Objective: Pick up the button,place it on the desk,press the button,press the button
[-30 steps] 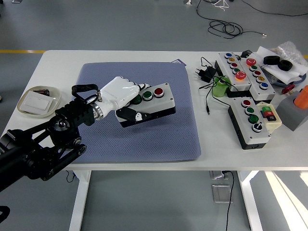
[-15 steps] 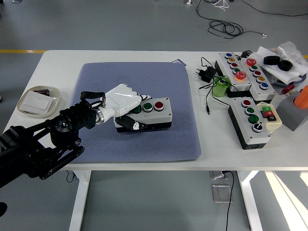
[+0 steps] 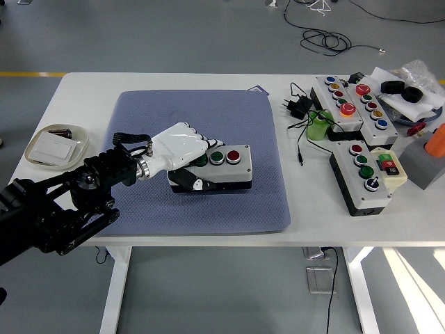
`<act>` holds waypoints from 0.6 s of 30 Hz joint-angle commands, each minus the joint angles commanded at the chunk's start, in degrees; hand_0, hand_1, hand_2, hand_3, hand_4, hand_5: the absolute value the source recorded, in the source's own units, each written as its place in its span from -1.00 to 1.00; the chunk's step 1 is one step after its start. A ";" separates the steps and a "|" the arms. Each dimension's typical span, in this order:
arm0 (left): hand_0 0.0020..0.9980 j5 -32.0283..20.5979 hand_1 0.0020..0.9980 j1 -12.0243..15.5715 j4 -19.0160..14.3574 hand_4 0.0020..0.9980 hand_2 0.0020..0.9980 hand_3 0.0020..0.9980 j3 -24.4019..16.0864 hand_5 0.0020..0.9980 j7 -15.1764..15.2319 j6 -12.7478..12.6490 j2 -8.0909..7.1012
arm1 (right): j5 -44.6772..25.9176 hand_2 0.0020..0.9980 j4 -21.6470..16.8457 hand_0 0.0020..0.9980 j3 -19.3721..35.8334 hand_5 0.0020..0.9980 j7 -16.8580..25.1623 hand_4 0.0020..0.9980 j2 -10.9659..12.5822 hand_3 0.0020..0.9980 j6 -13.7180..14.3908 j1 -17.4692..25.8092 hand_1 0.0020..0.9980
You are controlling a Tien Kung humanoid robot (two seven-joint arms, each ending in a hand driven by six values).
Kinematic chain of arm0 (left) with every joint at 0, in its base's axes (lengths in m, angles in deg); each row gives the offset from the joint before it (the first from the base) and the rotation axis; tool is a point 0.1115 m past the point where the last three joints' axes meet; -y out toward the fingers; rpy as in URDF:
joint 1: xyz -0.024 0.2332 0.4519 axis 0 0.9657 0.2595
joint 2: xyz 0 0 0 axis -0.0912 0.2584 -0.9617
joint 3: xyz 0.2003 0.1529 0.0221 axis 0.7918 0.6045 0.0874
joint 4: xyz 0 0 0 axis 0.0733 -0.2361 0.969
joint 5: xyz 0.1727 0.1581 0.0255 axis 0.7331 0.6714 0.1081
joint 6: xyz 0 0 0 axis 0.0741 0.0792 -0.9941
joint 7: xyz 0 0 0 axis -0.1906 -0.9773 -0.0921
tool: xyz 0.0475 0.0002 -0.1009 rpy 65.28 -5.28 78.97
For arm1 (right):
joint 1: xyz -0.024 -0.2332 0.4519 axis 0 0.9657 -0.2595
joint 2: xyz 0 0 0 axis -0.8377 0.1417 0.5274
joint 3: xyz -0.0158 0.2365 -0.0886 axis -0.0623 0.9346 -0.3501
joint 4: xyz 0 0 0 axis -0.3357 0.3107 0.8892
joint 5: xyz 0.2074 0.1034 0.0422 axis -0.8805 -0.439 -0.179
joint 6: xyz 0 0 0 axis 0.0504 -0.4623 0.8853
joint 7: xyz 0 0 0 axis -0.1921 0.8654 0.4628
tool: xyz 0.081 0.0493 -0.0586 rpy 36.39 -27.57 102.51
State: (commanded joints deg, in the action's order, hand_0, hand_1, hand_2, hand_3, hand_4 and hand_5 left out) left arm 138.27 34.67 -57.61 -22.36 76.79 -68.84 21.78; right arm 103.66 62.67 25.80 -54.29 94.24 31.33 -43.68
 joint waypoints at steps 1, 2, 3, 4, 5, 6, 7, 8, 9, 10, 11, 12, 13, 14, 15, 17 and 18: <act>-0.32 0.01 -0.46 -0.09 0.26 -0.56 -0.49 -0.36 0.26 -1.00 0.03 -0.03 0.07 | -0.02 0.64 0.00 0.58 -0.01 -0.04 -0.01 -0.18 -0.02 0.50 0.02 -0.01 0.60; -0.32 0.00 -0.46 -0.18 0.56 -0.56 -0.49 -0.36 0.53 -1.00 0.04 0.04 0.13 | -0.11 0.64 0.00 0.58 -0.04 -0.04 -0.02 -0.18 -0.03 0.50 0.04 -0.03 0.60; -0.32 -0.10 -0.46 -0.28 0.89 -0.56 -0.49 -0.36 0.80 -1.00 0.08 0.09 0.19 | -0.17 0.64 0.00 0.58 -0.08 -0.04 -0.02 -0.18 -0.03 0.50 0.05 -0.05 0.60; -0.32 -0.16 -0.46 -0.36 1.15 -0.56 -0.49 -0.36 1.01 -1.00 0.14 0.18 0.24 | -0.11 0.64 0.00 0.58 -0.05 -0.04 -0.03 -0.18 -0.04 0.50 0.04 -0.09 0.60; -0.32 -0.16 -0.46 -0.40 1.27 -0.56 -0.49 -0.36 1.10 -1.00 0.14 0.33 0.26 | -0.09 0.64 0.00 0.58 -0.04 -0.04 -0.04 -0.18 -0.04 0.50 0.04 -0.11 0.60; -0.30 -0.09 -0.39 -0.46 1.44 -0.53 -0.39 -0.32 1.20 -1.00 0.09 0.79 0.31 | -0.04 0.64 0.00 0.58 -0.03 -0.04 -0.05 -0.18 -0.04 0.50 0.03 -0.13 0.60; -0.30 -0.08 -0.39 -0.47 1.48 -0.53 -0.39 -0.32 1.17 -1.00 -0.05 1.29 0.34 | 0.00 0.64 0.00 0.58 -0.02 -0.04 -0.07 -0.18 -0.05 0.50 0.03 -0.14 0.60; -0.30 -0.09 -0.39 -0.47 1.50 -0.53 -0.39 -0.32 1.10 -1.00 -0.25 2.13 0.37 | 0.05 0.64 0.00 0.58 -0.01 -0.04 -0.09 -0.18 -0.06 0.50 0.03 -0.15 0.60; -0.30 -0.09 -0.39 -0.47 1.51 -0.53 -0.39 -0.32 1.08 -1.00 -0.30 2.34 0.38 | 0.06 0.64 0.00 0.58 0.00 -0.04 -0.10 -0.18 -0.06 0.50 0.03 -0.15 0.60; -0.30 -0.17 -0.39 -0.47 1.50 -0.53 -0.39 -0.32 0.90 -1.00 -0.47 3.09 0.39 | 0.02 0.64 0.00 0.58 -0.04 -0.04 -0.10 -0.18 -0.06 0.50 0.02 -0.16 0.60; -0.30 -0.24 -0.39 -0.47 1.50 -0.53 -0.39 -0.32 0.74 -1.00 -0.62 4.24 0.40 | -0.02 0.64 0.00 0.58 -0.09 -0.04 -0.10 -0.18 -0.06 0.50 0.01 -0.17 0.60; -0.06 -0.64 -0.10 -0.42 1.39 -0.20 0.12 0.37 0.46 -1.00 -0.69 5.28 0.38 | -0.03 0.64 0.00 0.58 -0.11 -0.04 -0.09 -0.18 -0.06 0.50 0.00 -0.17 0.60; -0.06 -0.97 -0.10 -0.38 1.29 -0.20 0.12 0.37 0.25 -1.00 -0.71 5.96 0.36 | -0.03 0.64 0.00 0.58 -0.12 -0.04 -0.09 -0.18 -0.06 0.50 0.00 -0.16 0.60; -0.06 -1.13 -0.10 -0.34 1.13 -0.20 0.12 0.37 0.01 -1.00 -0.84 6.59 0.35 | -0.11 0.64 0.00 0.58 -0.17 -0.04 -0.08 -0.18 -0.06 0.50 -0.01 -0.16 0.60; -0.06 -1.23 -0.10 -0.32 1.00 -0.20 0.12 0.37 -0.17 -1.00 -0.94 7.08 0.35 | -0.18 0.64 0.00 0.58 -0.22 -0.04 -0.08 -0.18 -0.06 0.50 -0.01 -0.15 0.60; -0.06 -1.78 -0.10 -0.29 0.73 -0.20 0.12 0.37 -0.62 -1.00 -1.47 8.32 0.35 | -0.08 0.64 0.00 0.58 -0.22 -0.04 -0.08 -0.18 -0.06 0.50 -0.04 -0.17 0.60; 0.05 -2.30 0.09 -0.26 0.60 -0.08 0.36 0.82 -0.98 -1.00 -1.70 9.22 0.34 | -0.11 0.64 0.00 0.58 -0.26 -0.04 -0.06 -0.18 -0.05 0.50 -0.06 -0.18 0.60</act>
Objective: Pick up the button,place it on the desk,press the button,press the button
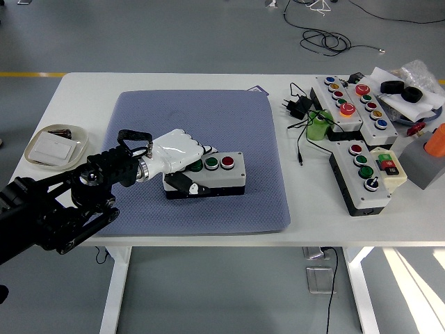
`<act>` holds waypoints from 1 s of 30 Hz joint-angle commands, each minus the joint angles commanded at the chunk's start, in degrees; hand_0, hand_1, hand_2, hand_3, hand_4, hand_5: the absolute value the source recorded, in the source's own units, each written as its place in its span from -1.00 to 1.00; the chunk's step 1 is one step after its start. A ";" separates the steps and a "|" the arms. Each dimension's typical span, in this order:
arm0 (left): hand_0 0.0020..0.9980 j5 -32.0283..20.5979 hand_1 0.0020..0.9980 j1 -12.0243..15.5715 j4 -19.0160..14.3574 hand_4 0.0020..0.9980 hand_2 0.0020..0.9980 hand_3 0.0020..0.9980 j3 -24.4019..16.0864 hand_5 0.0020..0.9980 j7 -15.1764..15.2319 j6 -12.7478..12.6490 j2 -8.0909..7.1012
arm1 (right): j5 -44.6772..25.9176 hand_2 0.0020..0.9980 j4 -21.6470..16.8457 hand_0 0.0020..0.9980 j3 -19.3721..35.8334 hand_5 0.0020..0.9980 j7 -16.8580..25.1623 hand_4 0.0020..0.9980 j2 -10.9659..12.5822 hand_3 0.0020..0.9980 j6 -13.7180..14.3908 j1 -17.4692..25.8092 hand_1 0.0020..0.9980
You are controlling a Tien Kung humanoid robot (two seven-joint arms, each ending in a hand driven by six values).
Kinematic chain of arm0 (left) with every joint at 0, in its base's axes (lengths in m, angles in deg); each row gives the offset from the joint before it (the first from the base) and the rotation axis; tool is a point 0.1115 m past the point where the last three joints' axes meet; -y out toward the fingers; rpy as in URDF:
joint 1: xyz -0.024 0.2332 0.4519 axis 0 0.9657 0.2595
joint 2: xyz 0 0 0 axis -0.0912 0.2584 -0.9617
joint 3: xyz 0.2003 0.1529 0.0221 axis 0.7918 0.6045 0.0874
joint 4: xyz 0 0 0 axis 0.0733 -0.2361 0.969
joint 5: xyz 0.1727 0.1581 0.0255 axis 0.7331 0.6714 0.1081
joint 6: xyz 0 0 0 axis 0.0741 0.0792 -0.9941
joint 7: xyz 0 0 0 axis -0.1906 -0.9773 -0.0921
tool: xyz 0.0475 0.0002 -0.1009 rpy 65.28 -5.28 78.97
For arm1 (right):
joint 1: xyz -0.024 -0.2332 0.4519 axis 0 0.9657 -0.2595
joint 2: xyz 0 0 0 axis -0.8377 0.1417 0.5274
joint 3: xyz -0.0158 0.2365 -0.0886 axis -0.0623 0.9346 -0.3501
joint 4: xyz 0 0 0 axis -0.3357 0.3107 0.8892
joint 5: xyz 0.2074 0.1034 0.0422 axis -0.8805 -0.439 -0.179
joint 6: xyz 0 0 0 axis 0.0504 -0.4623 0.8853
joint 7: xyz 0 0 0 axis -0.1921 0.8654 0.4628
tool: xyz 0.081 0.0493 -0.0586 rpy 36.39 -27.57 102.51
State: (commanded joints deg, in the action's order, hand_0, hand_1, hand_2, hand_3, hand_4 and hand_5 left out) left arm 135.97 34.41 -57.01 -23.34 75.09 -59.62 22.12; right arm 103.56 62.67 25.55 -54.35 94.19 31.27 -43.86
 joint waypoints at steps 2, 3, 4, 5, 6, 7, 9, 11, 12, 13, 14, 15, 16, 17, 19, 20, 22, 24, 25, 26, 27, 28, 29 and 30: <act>0.05 -0.61 0.09 0.06 -0.14 -0.08 0.36 0.82 -0.36 -1.00 -0.23 0.93 -0.02 | -0.12 0.64 0.00 0.58 -0.08 -0.04 0.06 -0.18 0.02 0.50 -0.01 0.00 0.60; 0.05 -0.69 0.09 0.07 -0.16 -0.08 0.36 0.82 -0.41 -1.00 -0.26 1.07 -0.02 | -0.14 0.64 0.00 0.58 -0.09 -0.04 0.07 -0.18 0.03 0.50 -0.01 0.00 0.60; 0.05 -0.89 0.09 0.11 -0.25 -0.08 0.36 0.82 -0.54 -1.00 -0.38 1.36 -0.04 | -0.21 0.64 0.00 0.58 -0.13 -0.04 0.08 -0.18 0.03 0.50 -0.01 0.01 0.60; 0.05 -1.53 0.09 0.24 -0.56 -0.08 0.36 0.82 -0.93 -1.00 -0.80 2.52 -0.12 | -0.47 0.64 0.00 0.58 -0.27 -0.04 0.13 -0.18 0.02 0.50 0.02 0.01 0.60; 0.12 -2.14 0.26 0.35 -0.84 -0.06 0.50 1.00 -1.25 -1.00 -1.22 3.34 -0.15 | -0.60 0.64 0.00 0.58 -0.36 -0.04 0.16 -0.18 0.02 0.50 0.03 0.01 0.60; 0.12 -2.71 0.26 0.45 -1.08 -0.06 0.50 1.00 -1.52 -1.00 -1.59 4.14 -0.18 | -0.71 0.64 0.00 0.58 -0.42 -0.04 0.19 -0.18 0.02 0.50 0.04 0.02 0.60; 0.12 -4.78 0.26 0.78 -1.94 -0.06 0.50 1.00 -2.37 -1.00 -2.50 5.61 -0.24 | -0.80 0.64 0.00 0.58 -0.55 -0.04 0.22 -0.18 0.00 0.50 0.05 0.05 0.60; 0.12 -6.66 0.26 1.06 -2.73 -0.06 0.50 1.00 -3.22 -1.00 -3.06 6.69 -0.30 | -1.01 0.64 0.00 0.58 -0.74 -0.04 0.24 -0.18 -0.01 0.50 0.06 0.12 0.60; 0.17 -6.93 0.40 1.10 -2.84 0.17 0.59 1.00 -3.33 -0.97 -3.13 6.84 -0.31 | -1.04 0.64 0.00 0.58 -0.77 -0.04 0.25 -0.18 -0.01 0.50 0.06 0.13 0.60; 0.17 -7.43 0.40 1.21 -3.17 0.17 0.59 1.00 -3.67 -0.97 -3.35 7.36 -0.35 | -1.07 0.64 0.00 0.58 -0.83 -0.04 0.25 -0.18 -0.01 0.50 0.06 0.17 0.60; 0.17 -7.85 0.40 1.32 -3.43 0.17 0.59 1.00 -3.99 -0.97 -3.50 7.75 -0.39 | -1.09 0.64 0.00 0.58 -0.88 -0.04 0.26 -0.18 -0.01 0.50 0.05 0.20 0.60; 0.17 -8.44 0.40 1.50 -3.75 0.17 0.59 1.00 -4.44 -0.97 -3.63 8.15 -0.45 | -1.11 0.64 0.00 0.58 -0.94 -0.04 0.26 -0.18 -0.02 0.50 0.05 0.26 0.60; 0.17 -8.86 0.40 1.70 -4.02 0.17 0.59 1.00 -4.91 -0.97 -3.79 8.46 -0.50 | -1.20 0.64 0.00 0.58 -1.03 -0.04 0.29 -0.18 -0.02 0.50 0.05 0.33 0.60; 0.17 -9.14 0.40 1.88 -4.24 0.17 0.59 1.00 -5.34 -0.97 -3.95 8.66 -0.53 | -1.34 0.64 0.00 0.58 -1.13 -0.04 0.31 -0.18 -0.02 0.50 0.05 0.39 0.60; 0.24 -9.95 0.48 2.26 -4.58 0.36 0.68 1.00 -6.21 -0.91 -4.21 8.90 -0.63 | -1.39 0.64 0.00 0.58 -1.21 -0.04 0.32 -0.18 -0.03 0.50 0.06 0.48 0.60; 0.24 -10.17 0.48 2.42 -4.71 0.36 0.68 1.00 -6.55 -0.91 -4.30 9.00 -0.66 | -1.39 0.64 0.00 0.58 -1.23 -0.04 0.33 -0.18 -0.03 0.50 0.06 0.51 0.60; 0.24 -10.79 0.48 3.04 -5.58 0.36 0.68 1.00 -7.97 -0.91 -4.64 9.99 -0.83 | -1.42 0.64 0.00 0.58 -1.31 -0.04 0.35 -0.18 -0.04 0.50 0.07 0.60 0.60; 0.48 -10.71 0.65 3.47 -6.53 0.46 0.81 1.00 -8.97 -0.82 -5.00 10.74 -1.00 | -1.50 0.64 0.00 0.58 -1.34 -0.04 0.37 -0.18 -0.07 0.50 0.12 0.66 0.60; 0.48 -10.66 0.65 3.65 -6.98 0.46 0.81 1.00 -9.39 -0.82 -5.16 11.04 -1.09 | -1.59 0.64 0.00 0.58 -1.39 -0.04 0.37 -0.18 -0.08 0.50 0.15 0.68 0.60; 0.48 -10.68 0.65 3.87 -7.49 0.46 0.81 1.00 -9.91 -0.82 -5.33 11.39 -1.19 | -1.66 0.64 0.00 0.58 -1.45 -0.04 0.38 -0.18 -0.09 0.50 0.16 0.70 0.60; 0.48 -10.71 0.65 4.43 -8.65 0.46 0.81 1.00 -11.23 -0.82 -5.85 12.44 -1.36 | -1.70 0.64 0.00 0.58 -1.49 -0.04 0.40 -0.18 -0.11 0.50 0.18 0.74 0.60; 0.48 -10.72 0.65 4.60 -9.05 0.46 0.81 1.00 -11.75 -0.82 -6.01 12.78 -1.41 | -1.70 0.64 0.00 0.58 -1.50 -0.04 0.40 -0.18 -0.11 0.50 0.18 0.76 0.60; 0.48 -10.73 0.65 4.67 -9.23 0.46 0.81 1.00 -11.98 -0.82 -6.08 12.93 -1.43 | -1.71 0.64 0.00 0.58 -1.51 -0.04 0.40 -0.18 -0.11 0.50 0.19 0.76 0.60; 0.61 -10.93 0.78 5.21 -10.54 0.54 0.89 1.00 -13.39 -0.78 -6.90 14.47 -1.62 | -1.74 0.64 0.00 0.58 -1.60 -0.04 0.39 -0.18 -0.14 0.50 0.19 0.82 0.60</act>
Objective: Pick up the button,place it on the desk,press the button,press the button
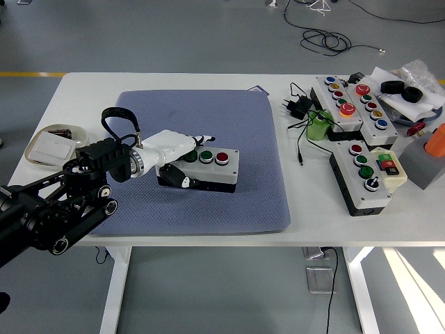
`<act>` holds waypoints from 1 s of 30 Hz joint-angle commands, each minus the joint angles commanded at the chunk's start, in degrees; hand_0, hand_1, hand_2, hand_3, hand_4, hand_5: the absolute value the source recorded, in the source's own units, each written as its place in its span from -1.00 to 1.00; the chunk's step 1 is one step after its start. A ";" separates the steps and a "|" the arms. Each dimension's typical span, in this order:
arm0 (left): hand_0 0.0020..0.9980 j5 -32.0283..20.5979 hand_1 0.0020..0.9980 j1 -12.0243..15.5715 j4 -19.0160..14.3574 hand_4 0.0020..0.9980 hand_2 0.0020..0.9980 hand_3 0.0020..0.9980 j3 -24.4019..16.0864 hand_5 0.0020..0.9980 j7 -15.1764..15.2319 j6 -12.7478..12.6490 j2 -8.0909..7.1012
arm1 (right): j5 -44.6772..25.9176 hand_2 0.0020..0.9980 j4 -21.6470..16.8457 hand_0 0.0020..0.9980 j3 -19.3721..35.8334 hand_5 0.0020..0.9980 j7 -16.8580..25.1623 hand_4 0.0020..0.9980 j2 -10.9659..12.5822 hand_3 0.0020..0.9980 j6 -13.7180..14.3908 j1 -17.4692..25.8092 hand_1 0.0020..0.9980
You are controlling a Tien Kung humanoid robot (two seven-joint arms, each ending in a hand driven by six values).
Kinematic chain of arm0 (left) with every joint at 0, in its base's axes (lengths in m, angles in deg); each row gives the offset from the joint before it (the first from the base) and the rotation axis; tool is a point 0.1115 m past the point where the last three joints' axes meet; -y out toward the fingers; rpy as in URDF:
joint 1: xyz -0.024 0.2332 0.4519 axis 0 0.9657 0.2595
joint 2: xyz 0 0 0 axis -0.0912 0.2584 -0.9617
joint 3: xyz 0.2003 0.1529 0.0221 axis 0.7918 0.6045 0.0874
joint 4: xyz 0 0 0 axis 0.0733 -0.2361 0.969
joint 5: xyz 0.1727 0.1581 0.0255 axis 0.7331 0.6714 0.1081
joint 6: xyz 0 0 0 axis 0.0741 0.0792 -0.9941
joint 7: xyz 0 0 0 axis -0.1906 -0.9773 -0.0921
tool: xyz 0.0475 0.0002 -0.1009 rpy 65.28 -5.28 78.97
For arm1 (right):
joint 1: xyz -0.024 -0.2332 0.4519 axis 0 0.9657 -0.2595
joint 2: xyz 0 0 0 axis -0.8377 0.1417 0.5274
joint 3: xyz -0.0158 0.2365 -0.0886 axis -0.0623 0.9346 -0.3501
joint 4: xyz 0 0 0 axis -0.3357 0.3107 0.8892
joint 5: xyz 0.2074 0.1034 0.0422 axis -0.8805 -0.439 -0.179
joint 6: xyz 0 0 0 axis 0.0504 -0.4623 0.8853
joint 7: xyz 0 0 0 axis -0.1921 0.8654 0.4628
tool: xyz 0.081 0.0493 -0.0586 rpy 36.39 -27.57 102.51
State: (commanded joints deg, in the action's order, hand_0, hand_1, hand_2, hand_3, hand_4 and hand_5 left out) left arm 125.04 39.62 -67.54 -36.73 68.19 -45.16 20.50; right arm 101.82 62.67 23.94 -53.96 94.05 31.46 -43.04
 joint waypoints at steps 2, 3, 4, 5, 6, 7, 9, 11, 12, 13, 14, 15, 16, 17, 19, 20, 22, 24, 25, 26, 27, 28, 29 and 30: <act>0.61 -0.23 0.78 0.43 -1.17 0.54 0.89 1.00 -1.28 -0.78 -0.73 1.84 -0.21 | 0.03 0.64 0.00 0.58 -0.07 -0.04 0.00 -0.18 -0.01 0.50 -0.02 0.05 0.60; 0.61 -0.68 0.78 0.70 -1.82 0.54 0.89 1.00 -1.94 -0.78 -1.25 3.20 -0.38 | -0.03 0.64 0.00 0.58 -0.13 -0.04 0.01 -0.18 0.00 0.50 -0.03 0.07 0.60; 0.61 -1.00 0.78 0.89 -2.24 0.54 0.89 1.00 -2.41 -0.78 -1.67 4.04 -0.51 | -0.10 0.64 0.00 0.58 -0.18 -0.04 0.02 -0.18 0.00 0.50 -0.03 0.08 0.60; 0.61 -1.29 0.78 1.08 -2.60 0.54 0.89 1.00 -2.84 -0.78 -2.09 5.06 -0.64 | -0.17 0.64 0.00 0.58 -0.23 -0.04 0.04 -0.18 0.00 0.50 -0.03 0.09 0.60; 0.68 -1.68 0.84 1.21 -2.81 0.66 0.96 1.00 -3.18 -0.64 -2.49 5.88 -0.76 | -0.20 0.64 0.00 0.58 -0.24 -0.04 0.05 -0.18 0.00 0.50 -0.04 0.09 0.60; 0.68 -2.16 0.84 1.33 -2.91 0.66 0.96 1.00 -3.50 -0.64 -2.90 6.68 -0.91 | -0.22 0.64 0.00 0.58 -0.24 -0.04 0.05 -0.18 0.01 0.50 -0.06 0.06 0.60; 0.68 -2.51 0.84 1.56 -3.04 0.66 0.96 1.00 -4.05 -0.64 -3.10 6.95 -1.11 | -0.15 0.64 0.00 0.58 -0.18 -0.04 0.06 -0.18 0.02 0.50 -0.09 0.02 0.60; 0.68 -2.69 0.84 1.74 -3.18 0.66 0.96 1.00 -4.46 -0.64 -3.18 6.98 -1.20 | -0.11 0.64 0.00 0.58 -0.16 -0.04 0.07 -0.18 0.02 0.50 -0.10 0.01 0.60; 0.73 -2.71 0.88 1.75 -3.20 0.71 0.98 1.00 -4.50 -0.56 -3.18 6.98 -1.21 | -0.11 0.64 0.00 0.58 -0.16 -0.04 0.07 -0.18 0.02 0.50 -0.10 0.01 0.60; 0.73 -3.21 0.88 2.26 -4.11 0.71 0.98 1.00 -5.61 -0.56 -3.27 7.11 -1.32 | -0.16 0.64 0.00 0.58 -0.13 -0.04 0.08 -0.18 0.01 0.50 -0.07 -0.03 0.60; 0.73 -3.73 0.88 2.92 -5.58 0.71 0.98 1.00 -7.46 -0.56 -3.39 7.24 -1.46 | -0.21 0.64 0.00 0.58 -0.09 -0.04 0.10 -0.18 0.00 0.50 -0.03 -0.09 0.60; 0.73 -3.70 0.88 3.43 -7.48 0.71 0.98 1.00 -9.47 -0.56 -3.60 7.21 -1.59 | -0.23 0.64 0.00 0.58 -0.09 -0.04 0.10 -0.18 0.00 0.50 -0.02 -0.16 0.60; 0.73 -3.63 0.88 3.69 -8.86 0.71 0.98 1.00 -10.75 -0.56 -3.82 7.13 -1.65 | -0.26 0.64 0.00 0.58 -0.10 -0.04 0.11 -0.18 0.00 0.50 -0.03 -0.20 0.60; 0.73 -3.60 0.88 3.78 -9.50 0.71 0.98 1.00 -11.33 -0.56 -3.90 7.10 -1.67 | -0.27 0.64 0.00 0.58 -0.11 -0.04 0.11 -0.18 0.00 0.50 -0.03 -0.22 0.60; 0.62 -2.15 0.72 4.52 -12.74 0.44 0.83 1.00 -13.34 -0.61 -6.38 4.94 -1.85 | -0.27 0.64 0.00 0.58 -0.05 -0.04 0.10 -0.18 -0.01 0.50 0.00 -0.32 0.60; 0.62 -0.98 0.72 4.74 -14.88 0.44 0.83 1.00 -13.95 -0.61 -7.98 3.94 -1.92 | -0.18 0.64 0.00 0.58 0.00 -0.04 0.09 -0.18 -0.02 0.50 0.00 -0.35 0.60; 0.62 1.82 0.72 5.14 -18.81 0.44 0.83 1.00 -14.52 -0.61 -11.97 1.49 -2.22 | -0.12 0.64 0.00 0.58 -0.01 -0.04 0.07 -0.18 -0.03 0.50 -0.02 -0.39 0.60; -0.24 3.23 -0.11 5.34 -20.75 0.27 -0.11 1.00 -14.68 -0.42 -14.09 1.23 -2.49 | -0.14 0.64 0.00 0.58 -0.01 -0.04 0.09 -0.18 -0.03 0.50 -0.02 -0.39 0.60; -0.24 5.46 -0.11 5.48 -22.82 0.27 -0.11 1.00 -14.77 -0.42 -16.06 1.33 -2.70 | -0.16 0.64 0.00 0.58 -0.01 -0.04 0.10 -0.18 -0.04 0.50 -0.02 -0.39 0.60; -0.24 7.93 -0.11 5.68 -24.95 0.27 -0.11 1.00 -14.69 -0.42 -18.02 2.25 -2.94 | -0.03 0.64 0.00 0.58 0.03 -0.04 0.08 -0.18 -0.03 0.50 -0.05 -0.41 0.60; -0.24 10.12 -0.11 5.86 -26.72 0.27 -0.11 1.00 -14.50 -0.42 -19.78 3.06 -3.16 | 0.05 0.64 0.00 0.58 0.05 -0.04 0.08 -0.18 -0.04 0.50 -0.06 -0.44 0.60; -0.24 11.78 -0.11 5.98 -27.99 0.27 -0.11 1.00 -14.36 -0.42 -21.10 3.59 -3.30 | 0.08 0.64 0.00 0.58 0.05 -0.04 0.08 -0.18 -0.05 0.50 -0.06 -0.46 0.60; -0.24 12.48 -0.11 6.13 -28.98 0.27 -0.11 1.00 -14.15 -0.42 -22.17 4.51 -3.45 | -0.02 0.64 0.00 0.58 0.02 -0.04 0.10 -0.18 -0.05 0.50 -0.05 -0.46 0.60; -0.75 12.59 -0.58 6.24 -29.57 0.16 -0.54 0.83 -14.01 -0.33 -22.91 5.32 -3.54 | -0.12 0.64 0.00 0.58 -0.01 -0.04 0.12 -0.18 -0.05 0.50 -0.04 -0.46 0.60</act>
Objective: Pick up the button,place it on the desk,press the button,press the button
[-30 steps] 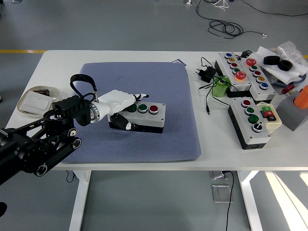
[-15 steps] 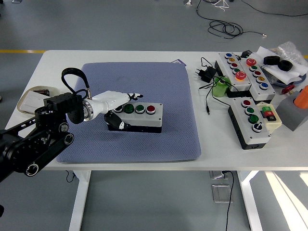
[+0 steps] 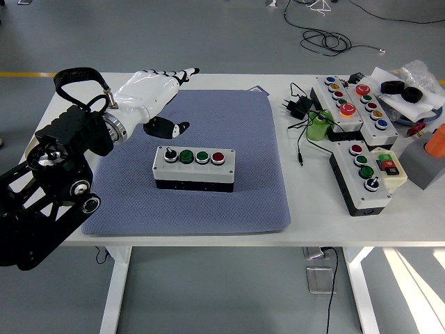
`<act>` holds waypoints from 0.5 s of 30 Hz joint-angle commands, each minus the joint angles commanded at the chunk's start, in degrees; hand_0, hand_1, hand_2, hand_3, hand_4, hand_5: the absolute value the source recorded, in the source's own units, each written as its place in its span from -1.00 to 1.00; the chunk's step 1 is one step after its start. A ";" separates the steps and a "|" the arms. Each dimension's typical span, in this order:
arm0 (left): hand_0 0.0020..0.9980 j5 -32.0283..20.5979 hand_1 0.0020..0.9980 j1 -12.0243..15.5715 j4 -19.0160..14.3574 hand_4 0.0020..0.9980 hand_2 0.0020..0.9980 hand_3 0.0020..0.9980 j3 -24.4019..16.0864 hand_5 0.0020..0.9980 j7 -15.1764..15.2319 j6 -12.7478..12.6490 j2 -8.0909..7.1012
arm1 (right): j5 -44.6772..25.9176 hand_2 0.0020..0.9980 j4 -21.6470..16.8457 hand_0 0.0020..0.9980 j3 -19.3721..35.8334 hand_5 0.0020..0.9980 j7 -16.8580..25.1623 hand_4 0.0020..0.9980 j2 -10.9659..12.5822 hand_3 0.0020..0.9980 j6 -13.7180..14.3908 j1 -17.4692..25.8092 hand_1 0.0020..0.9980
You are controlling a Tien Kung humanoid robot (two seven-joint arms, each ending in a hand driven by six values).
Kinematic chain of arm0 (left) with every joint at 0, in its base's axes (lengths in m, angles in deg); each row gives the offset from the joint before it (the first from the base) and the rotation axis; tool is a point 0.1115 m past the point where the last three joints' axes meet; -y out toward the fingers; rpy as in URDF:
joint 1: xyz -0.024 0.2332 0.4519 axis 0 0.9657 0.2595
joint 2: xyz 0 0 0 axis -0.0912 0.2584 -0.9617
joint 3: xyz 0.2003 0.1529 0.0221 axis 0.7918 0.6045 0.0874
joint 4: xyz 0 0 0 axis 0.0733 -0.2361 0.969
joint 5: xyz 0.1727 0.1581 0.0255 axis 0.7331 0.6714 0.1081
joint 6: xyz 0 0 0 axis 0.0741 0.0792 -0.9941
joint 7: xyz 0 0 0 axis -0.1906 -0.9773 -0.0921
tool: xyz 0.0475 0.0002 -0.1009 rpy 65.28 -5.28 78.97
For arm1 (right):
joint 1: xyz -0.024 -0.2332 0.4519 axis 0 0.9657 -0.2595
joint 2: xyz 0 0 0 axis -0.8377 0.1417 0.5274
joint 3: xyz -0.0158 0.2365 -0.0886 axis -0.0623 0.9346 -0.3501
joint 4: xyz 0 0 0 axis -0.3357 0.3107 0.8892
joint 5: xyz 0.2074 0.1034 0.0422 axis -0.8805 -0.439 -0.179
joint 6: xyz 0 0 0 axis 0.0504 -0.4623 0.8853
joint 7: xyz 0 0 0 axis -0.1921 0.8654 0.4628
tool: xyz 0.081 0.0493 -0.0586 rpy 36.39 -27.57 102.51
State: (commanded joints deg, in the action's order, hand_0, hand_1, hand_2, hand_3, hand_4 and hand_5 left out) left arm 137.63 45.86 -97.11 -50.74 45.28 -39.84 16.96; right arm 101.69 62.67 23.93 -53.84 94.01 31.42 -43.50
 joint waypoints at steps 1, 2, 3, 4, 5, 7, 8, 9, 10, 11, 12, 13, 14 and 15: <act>-0.75 -0.13 -0.58 0.09 -0.45 0.16 -0.54 0.83 0.12 -0.33 -0.71 1.01 -0.07 | -0.06 0.64 0.00 0.58 -0.02 -0.04 0.01 -0.18 0.01 0.50 0.00 -0.01 0.60; -0.75 -0.32 -0.58 0.13 -0.62 0.16 -0.54 0.83 0.25 -0.33 -1.10 1.50 -0.10 | -0.02 0.64 0.00 0.58 0.01 -0.04 0.01 -0.18 0.01 0.50 0.01 -0.02 0.60; -0.75 -0.69 -0.58 0.17 -0.88 0.16 -0.54 0.83 0.49 -0.33 -1.77 2.52 -0.12 | 0.07 0.64 0.00 0.58 0.08 -0.04 0.00 -0.18 0.01 0.50 0.01 -0.03 0.60; -0.75 -1.30 -0.58 0.23 -1.04 0.16 -0.54 0.83 0.68 -0.33 -2.36 3.34 -0.15 | 0.09 0.64 0.00 0.58 0.12 -0.04 -0.02 -0.18 0.00 0.50 0.02 -0.05 0.60; -0.75 -2.44 -0.58 0.31 -1.11 0.16 -0.54 0.83 0.93 -0.33 -3.09 4.15 -0.15 | 0.03 0.64 0.00 0.58 0.12 -0.04 -0.02 -0.18 0.01 0.50 0.03 -0.08 0.60; -0.98 -3.39 -0.84 0.35 -1.08 0.10 -0.75 0.76 1.21 -0.30 -3.65 4.64 -0.13 | -0.03 0.64 0.00 0.58 0.14 -0.04 -0.02 -0.18 0.01 0.50 0.04 -0.11 0.60; -0.98 -4.34 -0.84 0.34 -0.99 0.10 -0.75 0.76 1.56 -0.30 -4.04 5.17 -0.17 | 0.10 0.64 0.00 0.58 0.23 -0.04 -0.06 -0.18 0.01 0.50 0.03 -0.14 0.60; -0.98 -5.40 -0.84 0.37 -0.98 0.10 -0.75 0.76 1.89 -0.30 -4.40 5.71 -0.21 | 0.30 0.64 0.00 0.58 0.35 -0.04 -0.10 -0.18 0.02 0.50 0.01 -0.17 0.60; -0.98 -6.01 -0.84 0.41 -1.02 0.10 -0.75 0.76 2.08 -0.30 -4.63 6.10 -0.24 | 0.42 0.64 0.00 0.58 0.41 -0.04 -0.13 -0.18 0.02 0.50 -0.01 -0.19 0.60; -0.98 -6.23 -0.84 0.43 -1.03 0.10 -0.75 0.76 2.14 -0.30 -4.71 6.23 -0.25 | 0.46 0.64 0.00 0.58 0.43 -0.04 -0.14 -0.18 0.02 0.50 -0.01 -0.19 0.60; -1.00 -7.07 -0.92 0.51 -1.14 0.09 -0.85 0.65 2.42 -0.35 -5.07 6.82 -0.27 | 0.35 0.64 0.00 0.58 0.40 -0.04 -0.14 -0.18 0.03 0.50 0.00 -0.18 0.60; -1.00 -7.43 -0.92 0.55 -1.19 0.09 -0.85 0.65 2.53 -0.35 -5.21 7.06 -0.28 | 0.30 0.64 0.00 0.58 0.39 -0.04 -0.14 -0.18 0.03 0.50 0.01 -0.18 0.60; -1.00 -8.08 -0.92 0.70 -1.37 0.09 -0.85 0.65 2.71 -0.35 -5.45 7.34 -0.30 | 0.38 0.64 0.00 0.58 0.43 -0.04 -0.15 -0.18 0.03 0.50 0.00 -0.18 0.60; -1.00 -8.89 -0.92 0.85 -1.54 0.09 -0.85 0.65 2.88 -0.35 -5.66 7.58 -0.32 | 0.46 0.64 0.00 0.58 0.47 -0.04 -0.16 -0.18 0.03 0.50 -0.01 -0.17 0.60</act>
State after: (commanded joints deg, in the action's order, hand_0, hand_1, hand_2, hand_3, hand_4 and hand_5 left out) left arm 128.74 46.71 -98.65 -47.86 39.62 -32.26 16.63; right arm 102.15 62.67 24.41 -53.99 94.04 31.41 -43.67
